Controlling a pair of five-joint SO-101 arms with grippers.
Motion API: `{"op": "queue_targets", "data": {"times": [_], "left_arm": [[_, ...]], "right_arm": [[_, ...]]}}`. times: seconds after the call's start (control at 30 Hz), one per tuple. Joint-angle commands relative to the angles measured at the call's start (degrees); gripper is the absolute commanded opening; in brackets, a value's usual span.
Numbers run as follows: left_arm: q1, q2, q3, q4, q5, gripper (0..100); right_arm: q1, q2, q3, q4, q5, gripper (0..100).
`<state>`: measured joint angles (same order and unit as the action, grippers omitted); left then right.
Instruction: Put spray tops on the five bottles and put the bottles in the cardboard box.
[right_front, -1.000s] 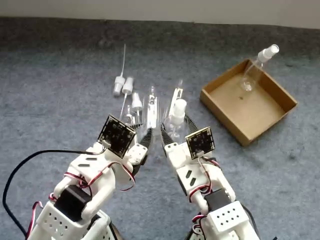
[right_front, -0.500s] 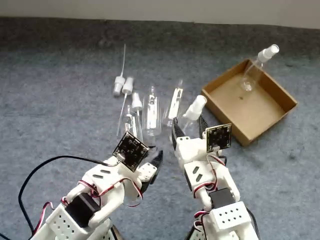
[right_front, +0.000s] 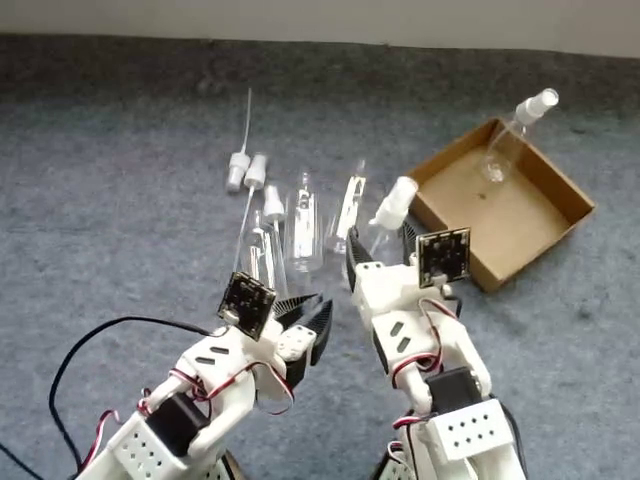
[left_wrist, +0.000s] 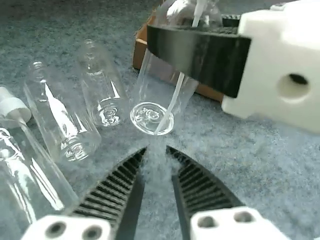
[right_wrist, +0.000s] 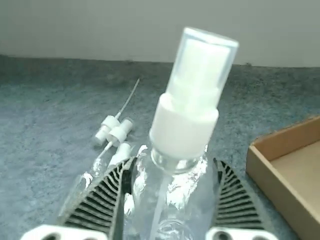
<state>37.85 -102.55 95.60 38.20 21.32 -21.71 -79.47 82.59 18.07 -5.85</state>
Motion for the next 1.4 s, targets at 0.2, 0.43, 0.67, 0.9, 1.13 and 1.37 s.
{"op": "queue_targets", "data": {"times": [0.2,0.43,0.67,0.9,1.13,1.37], "left_arm": [[1.1,-2.2,0.8,-1.5,2.6,1],[0.8,-2.1,1.5,-5.1,2.6,1],[0.7,-2.1,1.5,-7.8,2.6,1],[-1.5,-2.1,1.5,-8.0,2.6,1],[-9.9,-2.1,1.5,-8.4,2.6,1],[-12.4,-2.1,1.5,-10.6,2.6,1]], "right_arm": [[-4.8,-0.6,-9.5,0.2,-0.6,13.1],[-5.6,-0.6,-18.1,5.8,-0.6,13.1],[-17.9,-0.9,-24.1,9.9,-0.6,13.1],[-20.6,-1.0,-23.7,10.2,-0.4,13.1],[-20.6,-1.1,-23.7,16.3,-0.2,13.1],[-20.4,-1.1,-23.7,18.5,-0.2,13.1]]}}
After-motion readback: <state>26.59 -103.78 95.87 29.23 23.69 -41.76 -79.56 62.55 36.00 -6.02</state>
